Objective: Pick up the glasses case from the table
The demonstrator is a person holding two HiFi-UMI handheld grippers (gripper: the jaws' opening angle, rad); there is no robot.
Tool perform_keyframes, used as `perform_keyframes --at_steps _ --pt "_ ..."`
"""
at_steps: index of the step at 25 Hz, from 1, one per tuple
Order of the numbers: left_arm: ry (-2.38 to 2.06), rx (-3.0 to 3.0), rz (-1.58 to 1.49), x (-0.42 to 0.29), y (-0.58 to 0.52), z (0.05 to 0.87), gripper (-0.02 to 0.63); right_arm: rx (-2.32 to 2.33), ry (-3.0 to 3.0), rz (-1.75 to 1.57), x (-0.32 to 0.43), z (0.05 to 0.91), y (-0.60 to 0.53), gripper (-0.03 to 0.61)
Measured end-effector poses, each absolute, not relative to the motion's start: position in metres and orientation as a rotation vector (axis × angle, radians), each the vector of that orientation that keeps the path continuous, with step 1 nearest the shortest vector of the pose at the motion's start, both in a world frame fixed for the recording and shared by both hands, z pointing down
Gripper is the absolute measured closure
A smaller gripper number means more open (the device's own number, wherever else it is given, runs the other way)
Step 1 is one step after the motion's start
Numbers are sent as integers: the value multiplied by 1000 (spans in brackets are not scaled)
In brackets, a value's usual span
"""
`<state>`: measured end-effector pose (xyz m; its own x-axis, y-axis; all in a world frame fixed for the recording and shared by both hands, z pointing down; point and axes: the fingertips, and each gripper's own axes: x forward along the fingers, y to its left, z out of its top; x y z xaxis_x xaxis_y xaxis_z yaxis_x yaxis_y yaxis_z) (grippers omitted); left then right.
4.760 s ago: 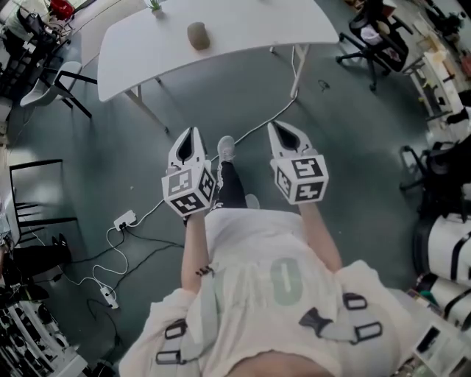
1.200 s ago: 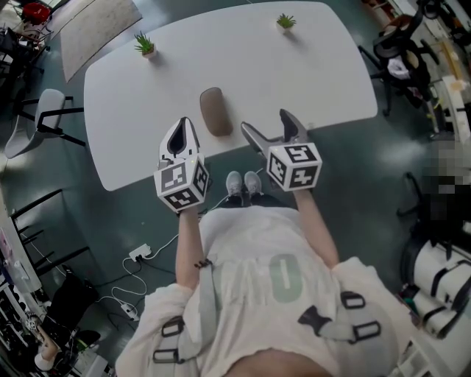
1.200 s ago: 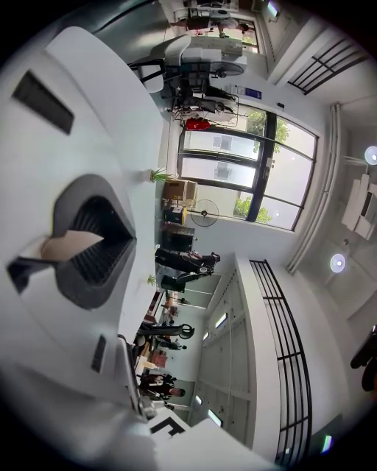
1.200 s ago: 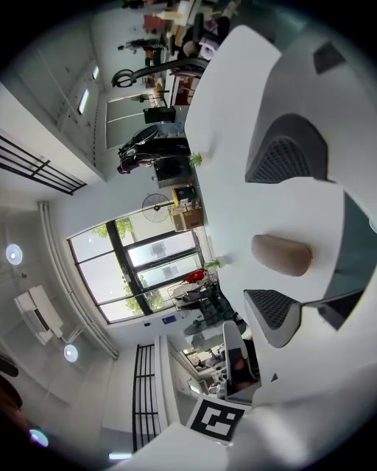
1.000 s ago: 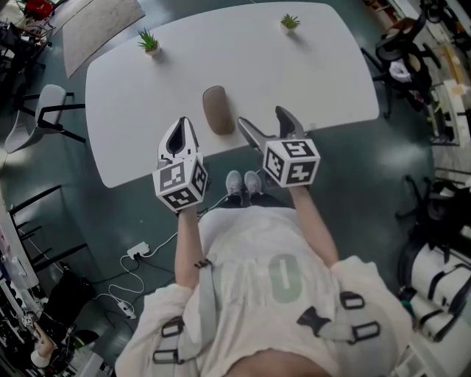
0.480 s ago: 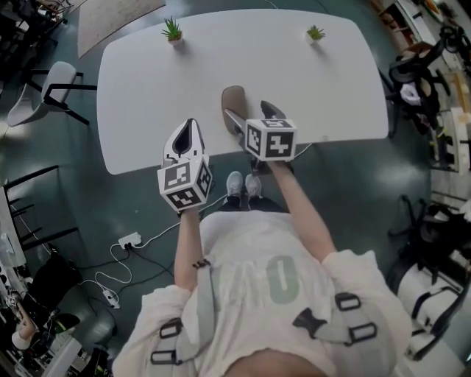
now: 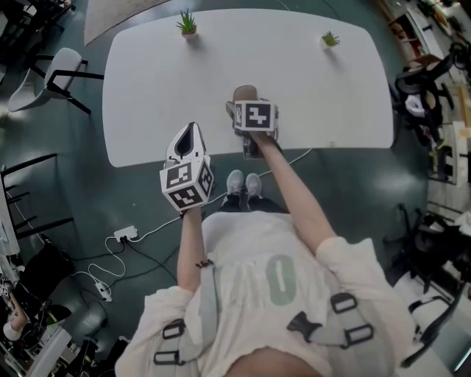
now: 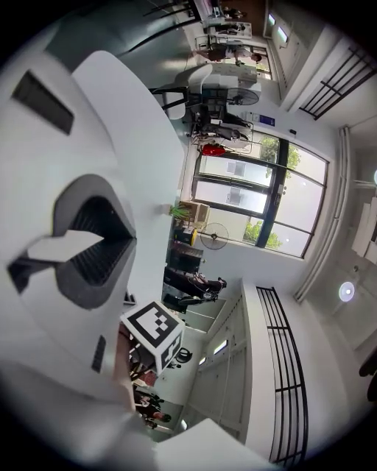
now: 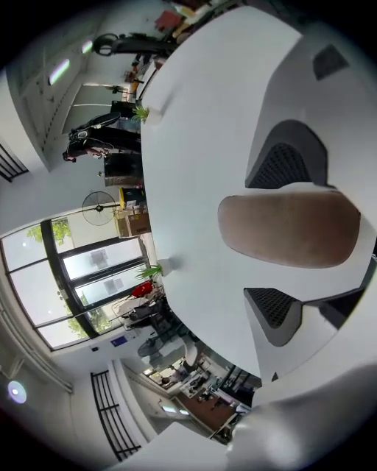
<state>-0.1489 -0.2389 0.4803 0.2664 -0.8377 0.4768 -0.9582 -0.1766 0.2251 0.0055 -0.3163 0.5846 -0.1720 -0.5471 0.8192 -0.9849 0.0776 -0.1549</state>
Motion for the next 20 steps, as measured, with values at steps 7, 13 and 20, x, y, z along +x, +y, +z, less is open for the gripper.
perform_keyframes --at_steps 7,13,20 --pt "-1635 2012 316 -165 -233 489 611 1514 -1649 1032 10 615 -318 158" --pt "-1650 1968 307 -176 -230 495 611 1445 -1620 1094 -6 624 -317 158" --pt "-1649 1939 322 -175 -224 501 611 1393 -1554 1086 -3 638 -311 158"
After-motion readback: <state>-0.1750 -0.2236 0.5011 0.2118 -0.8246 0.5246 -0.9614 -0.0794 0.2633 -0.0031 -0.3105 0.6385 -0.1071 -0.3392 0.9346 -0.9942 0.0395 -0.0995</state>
